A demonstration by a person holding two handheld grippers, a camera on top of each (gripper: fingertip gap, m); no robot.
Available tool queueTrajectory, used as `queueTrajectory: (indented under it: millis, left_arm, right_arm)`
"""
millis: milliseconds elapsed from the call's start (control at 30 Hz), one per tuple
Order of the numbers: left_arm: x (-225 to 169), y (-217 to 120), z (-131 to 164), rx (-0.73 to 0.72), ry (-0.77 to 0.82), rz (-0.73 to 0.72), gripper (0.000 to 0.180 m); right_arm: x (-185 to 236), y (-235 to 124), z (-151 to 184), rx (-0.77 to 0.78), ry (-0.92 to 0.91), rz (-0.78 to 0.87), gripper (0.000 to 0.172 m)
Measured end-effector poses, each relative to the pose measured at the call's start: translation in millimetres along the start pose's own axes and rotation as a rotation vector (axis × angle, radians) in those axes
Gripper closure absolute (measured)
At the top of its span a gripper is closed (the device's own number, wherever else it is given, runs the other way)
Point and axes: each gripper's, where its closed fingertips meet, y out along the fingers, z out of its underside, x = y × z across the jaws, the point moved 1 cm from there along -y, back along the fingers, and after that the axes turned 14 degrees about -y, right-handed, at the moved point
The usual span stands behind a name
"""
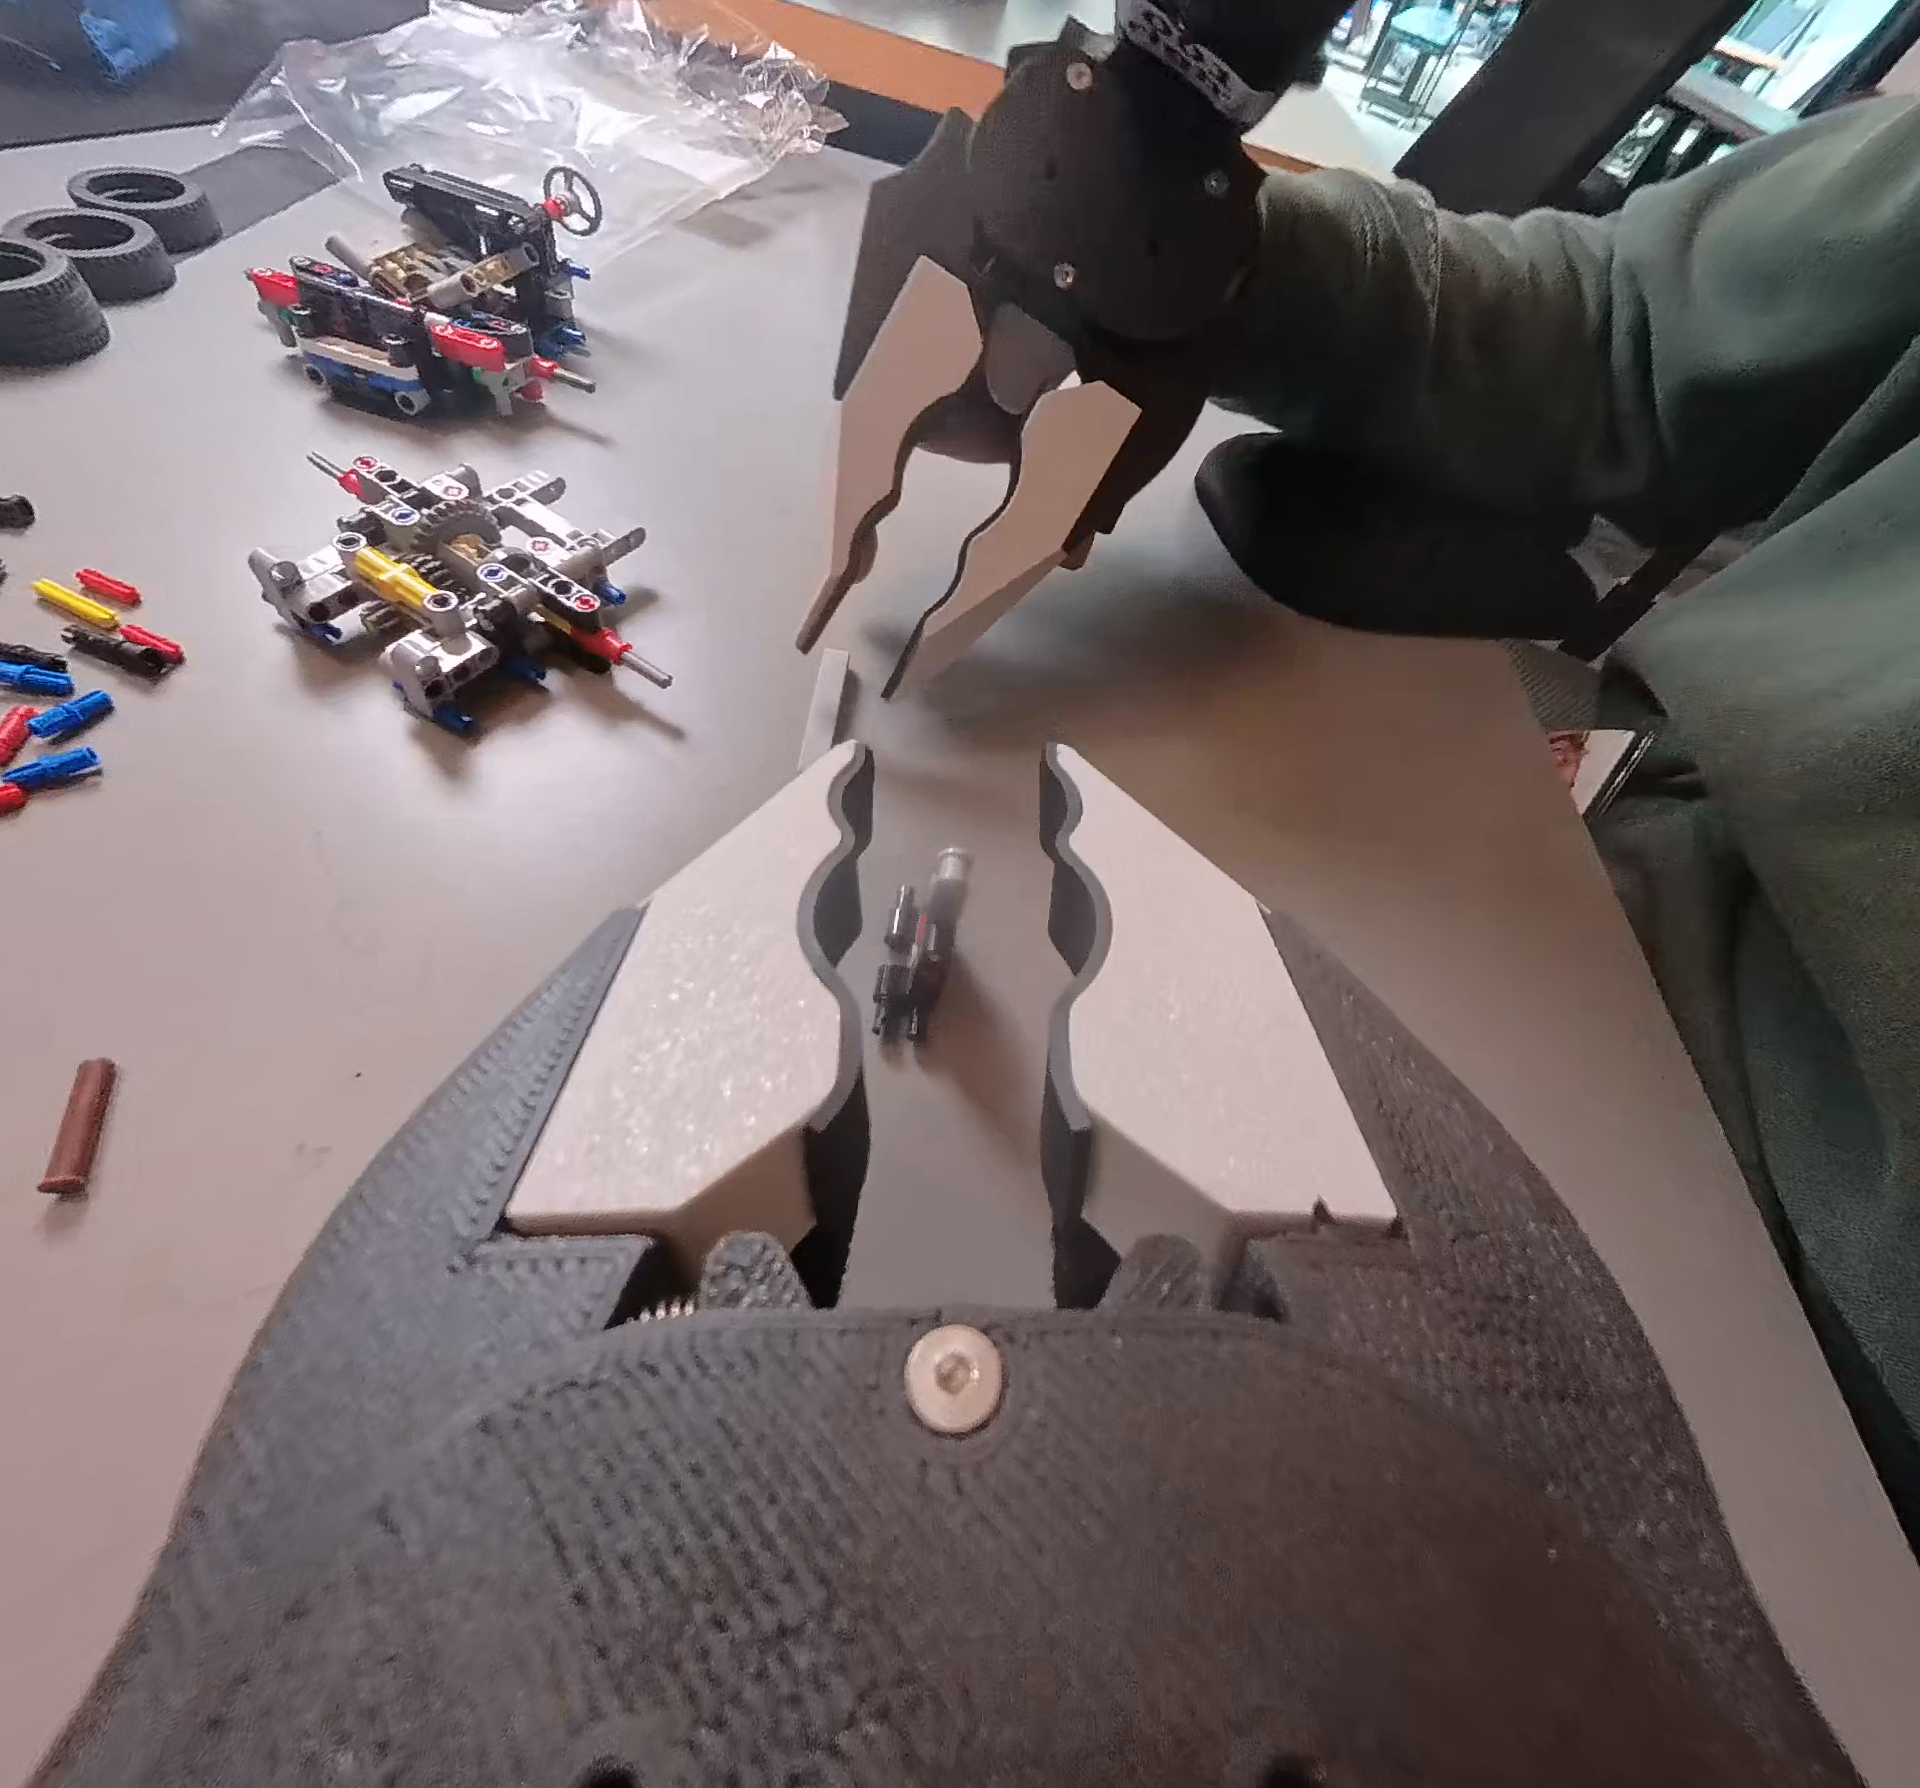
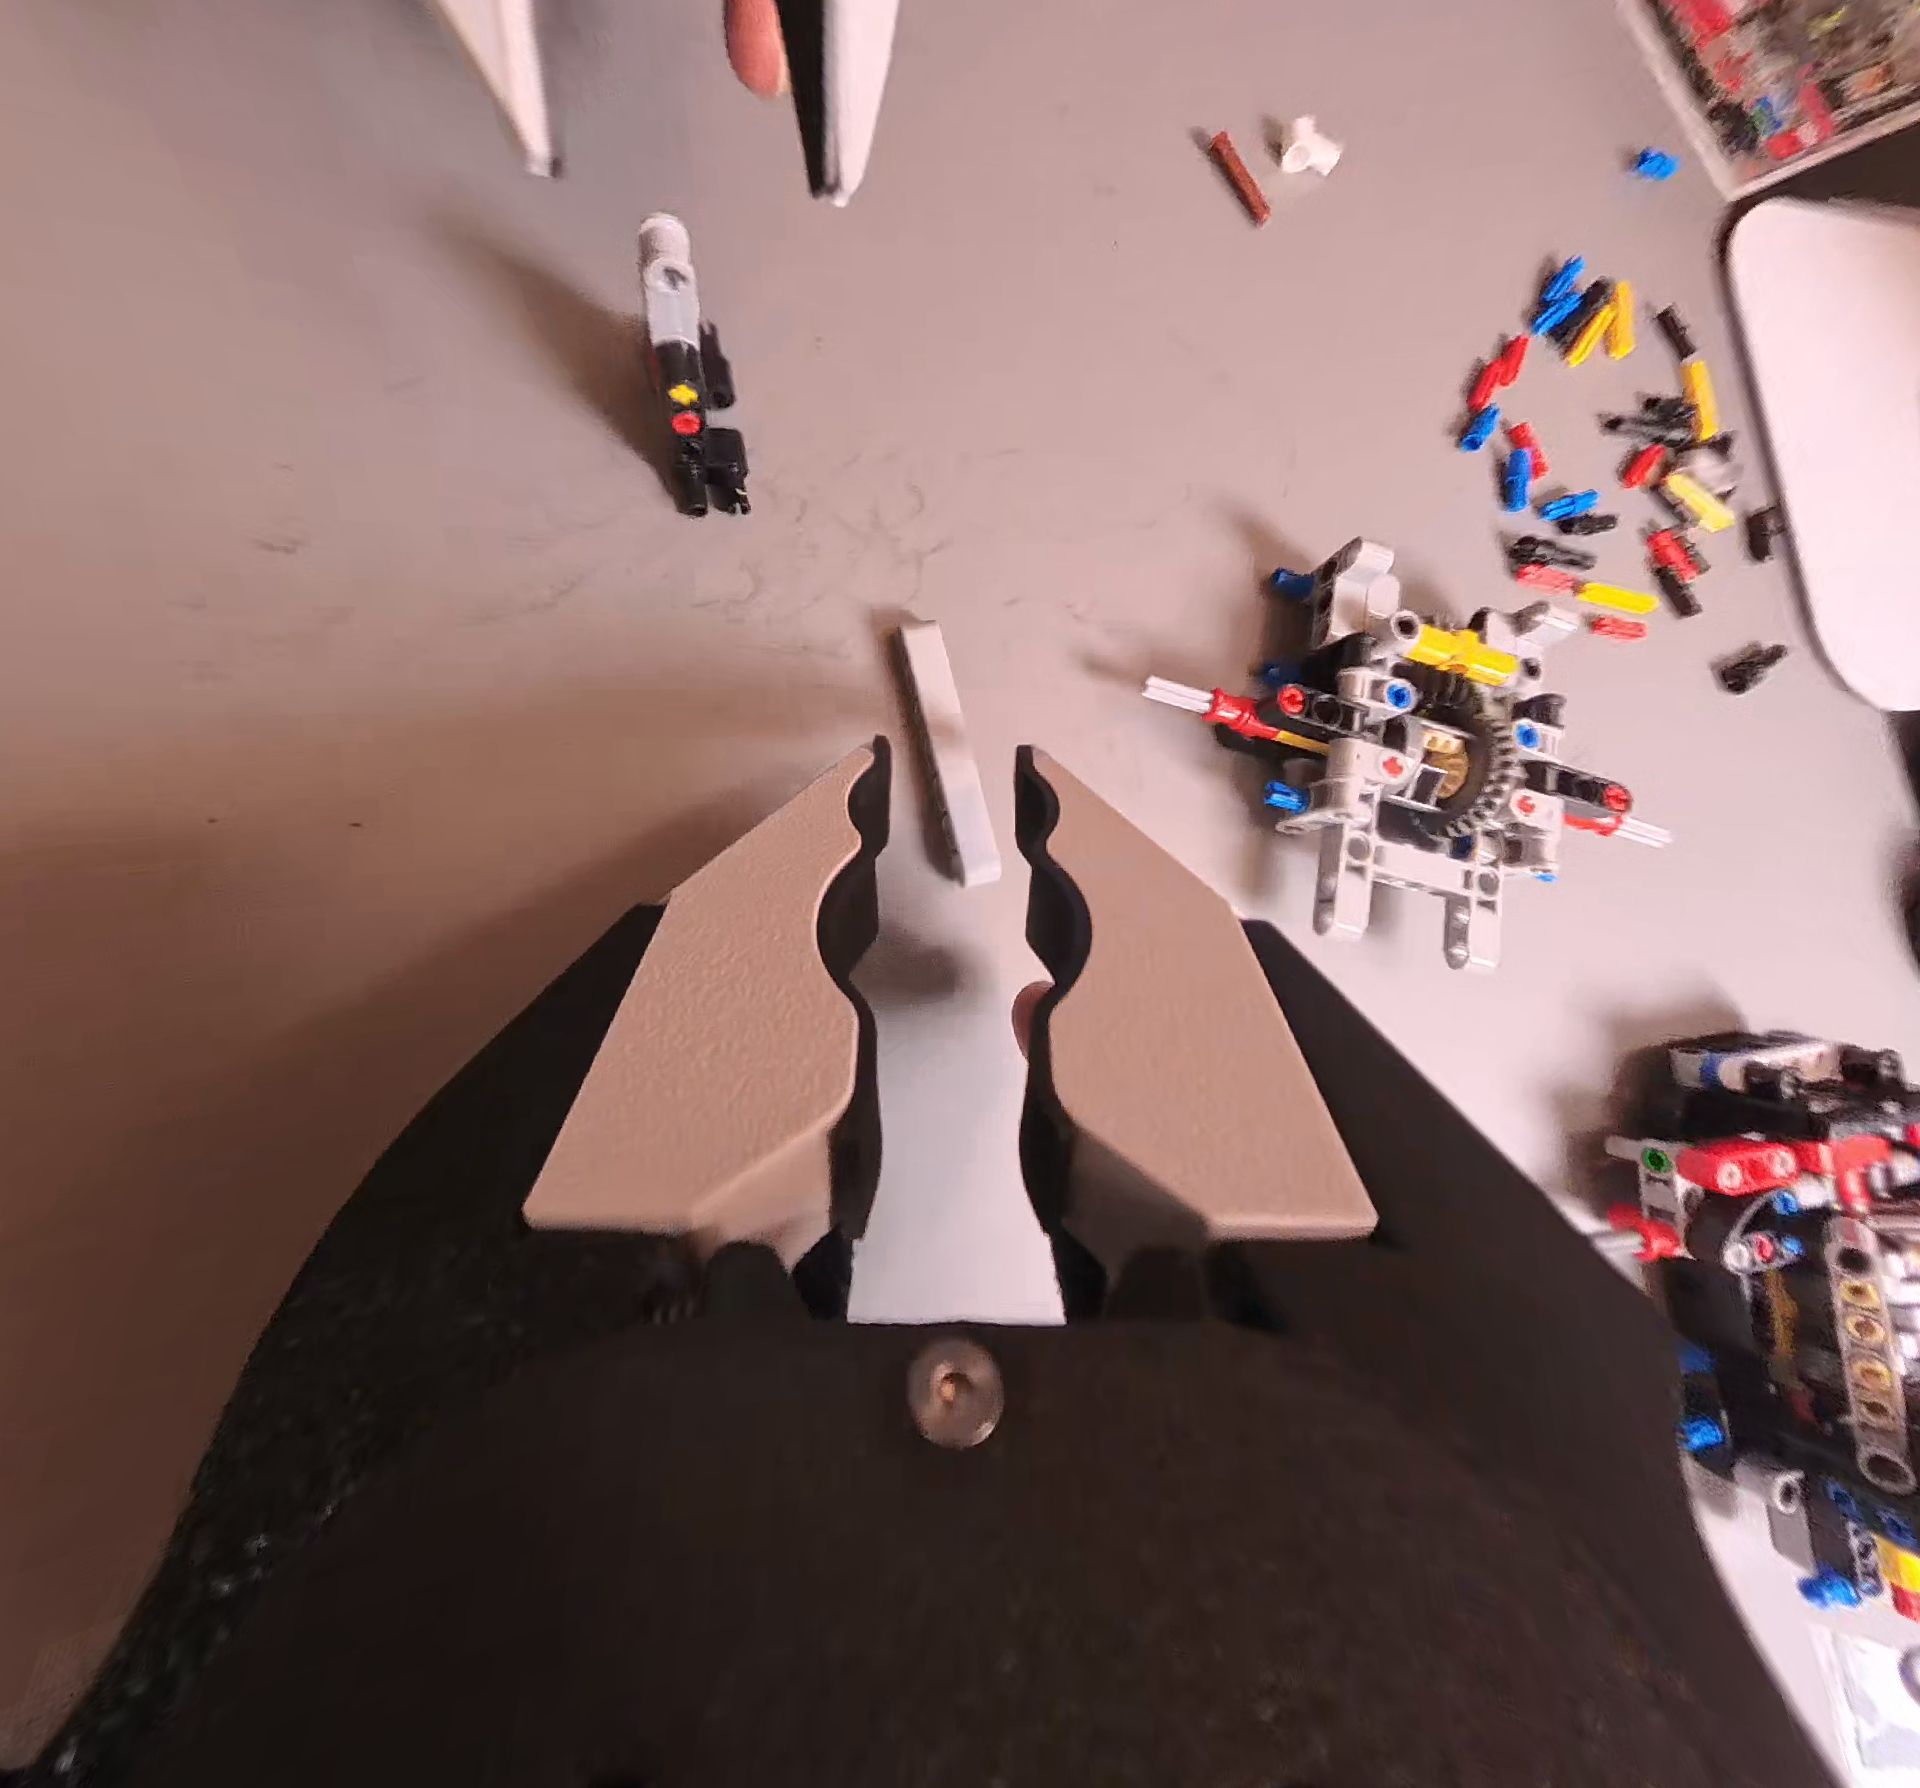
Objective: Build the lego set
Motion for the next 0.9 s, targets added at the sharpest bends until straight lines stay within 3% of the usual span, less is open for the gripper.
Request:
queueTrajectory:
  millis: [67,167,333,433,500,633,733,800,900]
  left_arm:
    - [-1,1,1,0.008,0.014,-0.005,0.15]
    - [-2,1,1,0.006,0.04,-0.011,0.149]
    - [-18,-2,-13,-0.076,0.179,-0.005,0.145]
    - [-40,-3,-20,-0.127,0.247,0.058,0.145]
    - [-54,-2,-24,-0.157,0.265,0.114,0.146]
    - [-81,-5,-26,-0.189,0.268,0.243,0.155]
    - [-93,-9,-30,-0.22,0.262,0.306,0.173]
    - [-89,-10,-32,-0.22,0.243,0.299,0.173]
    - [-75,-10,-34,-0.224,0.184,0.258,0.173]
  right_arm:
    - [-1,9,7,0.066,0.001,-0.027,0.16]
    - [0,8,0,0.027,0.002,-0.046,0.165]
    - [13,-38,-62,-0.48,0.381,-0.341,0.166]
    - [24,-64,-86,-0.744,0.495,-0.554,0.166]
    - [32,-75,-97,-0.849,0.537,-0.68,0.166]
    - [46,-79,-114,-0.918,0.543,-0.782,0.166]
    - [49,-79,-121,-0.93,0.546,-0.797,0.165]
    - [44,-77,-120,-0.926,0.56,-0.761,0.165]
    - [30,-72,-113,-0.892,0.49,-0.552,0.163]
